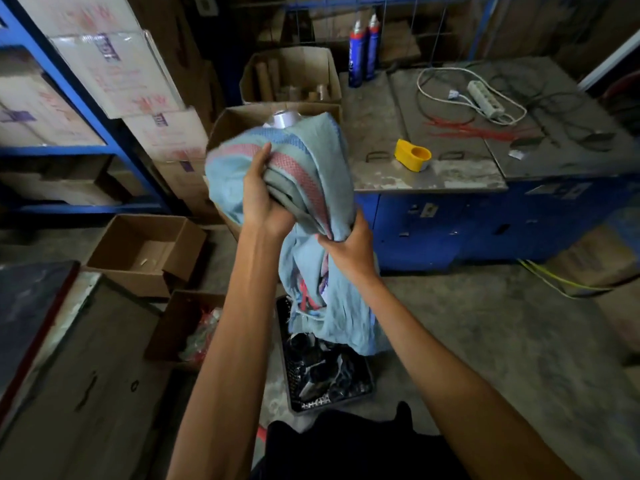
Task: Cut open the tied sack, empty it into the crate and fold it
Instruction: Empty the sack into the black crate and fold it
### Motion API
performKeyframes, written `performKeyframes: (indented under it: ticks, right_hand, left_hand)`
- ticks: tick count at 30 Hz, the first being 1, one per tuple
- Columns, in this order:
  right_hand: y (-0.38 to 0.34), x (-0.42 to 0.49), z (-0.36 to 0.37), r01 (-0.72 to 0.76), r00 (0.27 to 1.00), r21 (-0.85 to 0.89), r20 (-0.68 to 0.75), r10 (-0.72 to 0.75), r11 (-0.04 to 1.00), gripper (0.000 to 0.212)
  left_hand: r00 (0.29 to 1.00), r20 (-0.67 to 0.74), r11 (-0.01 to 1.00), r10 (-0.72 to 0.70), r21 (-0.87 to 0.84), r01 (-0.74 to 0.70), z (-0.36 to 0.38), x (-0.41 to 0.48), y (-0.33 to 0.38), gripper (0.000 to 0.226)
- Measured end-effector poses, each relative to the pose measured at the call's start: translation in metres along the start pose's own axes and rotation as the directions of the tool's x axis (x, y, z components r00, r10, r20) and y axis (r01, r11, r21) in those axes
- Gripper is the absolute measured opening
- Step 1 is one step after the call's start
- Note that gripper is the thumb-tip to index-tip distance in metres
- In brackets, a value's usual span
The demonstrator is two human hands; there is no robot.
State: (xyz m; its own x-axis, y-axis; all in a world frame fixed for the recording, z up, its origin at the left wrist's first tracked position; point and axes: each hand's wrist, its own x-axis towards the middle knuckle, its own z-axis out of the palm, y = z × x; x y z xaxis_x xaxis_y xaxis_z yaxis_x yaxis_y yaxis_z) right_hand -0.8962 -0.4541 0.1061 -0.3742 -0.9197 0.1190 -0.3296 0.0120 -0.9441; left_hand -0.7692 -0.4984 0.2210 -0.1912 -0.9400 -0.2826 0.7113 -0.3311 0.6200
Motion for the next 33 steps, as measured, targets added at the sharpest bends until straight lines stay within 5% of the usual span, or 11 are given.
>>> performKeyframes:
  ticks: [2, 6, 11, 14, 18, 20, 23, 26, 29, 31, 33]
  right_hand:
    - [0.000, 0.008, -0.009, -0.007, 0.999, -0.012, -0.043, 0.007, 1.000, 0.065]
    - [-0.003, 0.024, -0.032, 0.007, 0.993, -0.017, -0.116, -0.008, 1.000, 0.047]
    - [-0.027, 0.044, -0.047, 0.036, 0.973, -0.034, -0.225, -0.043, 0.999, 0.023]
    - [-0.045, 0.043, -0.048, 0.133, 0.970, -0.107, -0.189, -0.152, 0.985, 0.031]
    - [-0.066, 0.039, -0.056, 0.155, 0.957, -0.130, -0.227, -0.181, 0.979, 0.040]
    - [-0.077, 0.043, -0.065, 0.183, 0.962, -0.091, -0.188, -0.197, 0.979, 0.038]
    - [-0.096, 0.046, -0.079, 0.250, 0.968, 0.023, -0.031, -0.249, 0.968, 0.037]
    - [-0.118, 0.041, -0.076, 0.231, 0.944, 0.265, 0.174, -0.282, 0.936, 0.043]
    - [-0.143, 0.027, -0.060, 0.200, 0.900, 0.344, 0.305, -0.311, 0.917, 0.055]
    - [-0.159, 0.021, -0.059, 0.255, 0.875, 0.272, 0.344, -0.341, 0.928, 0.054]
    - [-0.176, 0.022, -0.078, 0.404, 0.852, 0.120, 0.313, -0.421, 0.907, 0.054]
  left_hand:
    - [0.998, -0.058, 0.989, -0.018, 0.144, 0.026, -0.011, 0.004, 0.005, 0.046]
    - [0.950, -0.297, 0.829, -0.094, 0.505, 0.240, -0.053, 0.019, 0.008, 0.060]
    - [0.770, -0.522, 0.216, -0.368, 0.757, 0.617, -0.106, 0.004, -0.017, 0.097]
    - [0.689, -0.598, -0.032, -0.409, 0.764, 0.644, -0.109, -0.009, -0.030, 0.100]
    - [0.695, -0.603, -0.108, -0.392, 0.780, 0.616, -0.115, -0.024, -0.021, 0.080]
    - [0.680, -0.614, -0.235, -0.400, 0.786, 0.572, -0.123, -0.031, -0.006, 0.088]
    - [0.960, -0.275, -0.173, -0.042, 0.949, 0.264, -0.127, -0.020, 0.002, 0.152]
    - [0.993, 0.116, 0.000, 0.027, 0.993, -0.116, -0.103, -0.001, -0.014, 0.174]
    - [1.000, -0.011, 0.252, 0.014, 0.968, 0.007, -0.056, -0.015, -0.054, 0.113]
    - [0.996, 0.053, 0.433, 0.071, 0.898, -0.079, -0.040, -0.018, -0.073, 0.058]
    - [0.979, 0.008, 0.589, 0.203, 0.798, -0.129, -0.033, -0.016, -0.076, 0.045]
